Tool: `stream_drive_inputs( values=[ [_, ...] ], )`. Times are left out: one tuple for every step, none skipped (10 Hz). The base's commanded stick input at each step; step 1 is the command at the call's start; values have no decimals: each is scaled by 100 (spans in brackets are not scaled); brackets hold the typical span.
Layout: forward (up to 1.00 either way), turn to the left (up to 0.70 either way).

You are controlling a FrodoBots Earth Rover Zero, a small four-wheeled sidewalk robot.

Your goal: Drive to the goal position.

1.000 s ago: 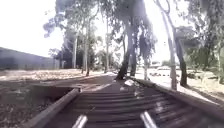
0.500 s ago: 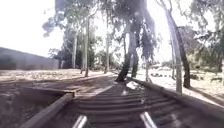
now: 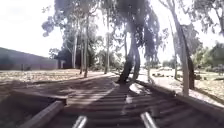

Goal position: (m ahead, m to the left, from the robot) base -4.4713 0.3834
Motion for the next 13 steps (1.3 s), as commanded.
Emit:
stream_drive_inputs(
  values=[
    [85,0],
    [85,0],
    [85,0],
    [85,0],
    [85,1],
    [85,3],
    [85,28],
    [85,14],
    [85,0],
    [85,0],
    [85,0],
    [85,0],
    [85,0]
  ],
)
